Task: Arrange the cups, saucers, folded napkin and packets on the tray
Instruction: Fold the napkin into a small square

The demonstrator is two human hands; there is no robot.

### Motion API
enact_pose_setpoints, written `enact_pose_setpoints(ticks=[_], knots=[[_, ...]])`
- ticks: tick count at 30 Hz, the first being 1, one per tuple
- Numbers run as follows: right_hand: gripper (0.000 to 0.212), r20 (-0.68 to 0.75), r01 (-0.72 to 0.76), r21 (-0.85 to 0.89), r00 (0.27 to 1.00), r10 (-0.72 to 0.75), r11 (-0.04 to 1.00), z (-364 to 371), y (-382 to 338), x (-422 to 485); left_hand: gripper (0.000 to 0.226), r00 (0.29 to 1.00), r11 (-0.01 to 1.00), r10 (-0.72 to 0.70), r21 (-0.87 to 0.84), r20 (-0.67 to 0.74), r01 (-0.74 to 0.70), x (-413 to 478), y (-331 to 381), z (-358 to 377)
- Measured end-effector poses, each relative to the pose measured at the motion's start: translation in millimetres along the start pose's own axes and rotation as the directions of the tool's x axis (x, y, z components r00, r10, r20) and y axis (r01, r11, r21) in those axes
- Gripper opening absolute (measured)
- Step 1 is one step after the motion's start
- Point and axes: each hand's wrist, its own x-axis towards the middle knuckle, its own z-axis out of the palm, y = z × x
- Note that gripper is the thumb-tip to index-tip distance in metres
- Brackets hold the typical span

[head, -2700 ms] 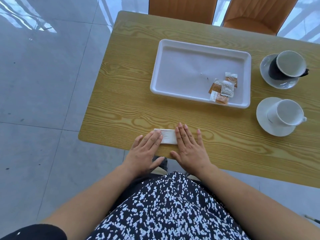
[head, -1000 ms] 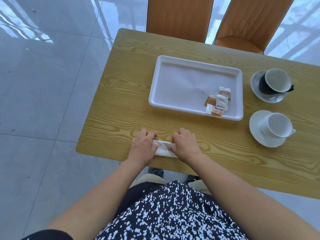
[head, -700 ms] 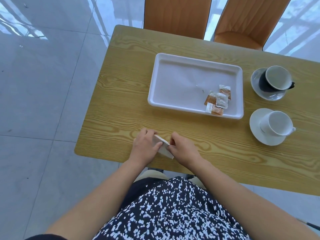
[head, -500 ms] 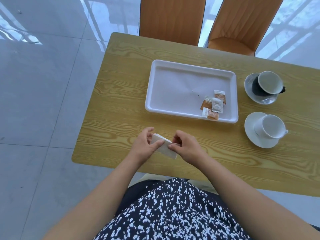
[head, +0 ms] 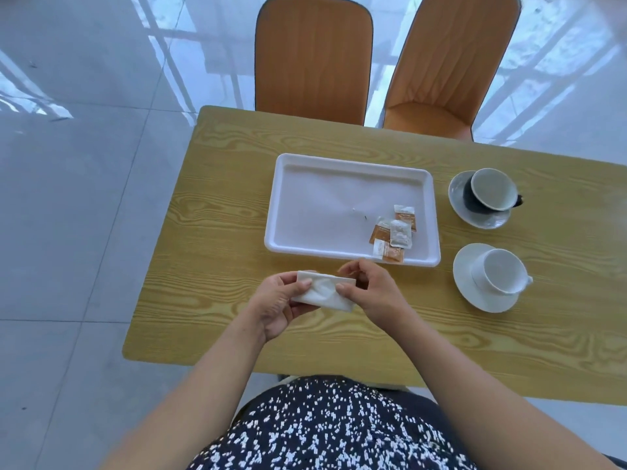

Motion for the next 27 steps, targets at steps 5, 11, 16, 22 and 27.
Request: enact_pose_setpoints(ticks=[5, 11, 16, 22, 27], knots=[[0.021, 0.007, -0.126, 0.283, 0.992, 0.129, 0.951, -15, 7, 12, 0.014, 0.997, 0.999, 0.043, -0.011, -0.063, -0.044, 8, 3, 18], [0.015, 0.121, -0.274, 0.355, 0.961, 0.247, 0.894, -29, 30, 15, 0.016, 0.992, 0.999, 0.044, -0.001, -0.116, -0.044, 12, -7, 36], [0.013, 0.15, -0.289, 0.344, 0.956, 0.252, 0.893, -33, 50, 13, 0.019, 0.98, 0.999, 0.007, 0.05, -0.198, 0.003, 11, -19, 42], [0.019, 0.105, -0.269, 0.145, 0.961, 0.255, 0.952, -19, 64, 14, 0.015, 0.923, 0.954, 0.08, 0.296, -0.377, 0.038, 9, -32, 36], [0.023, 0.085, -0.271, -0.074, 0.957, 0.277, 0.96, 5, 67, 15, 0.017, 0.896, 0.772, 0.229, 0.632, -0.38, 0.07, 5, -32, 16]])
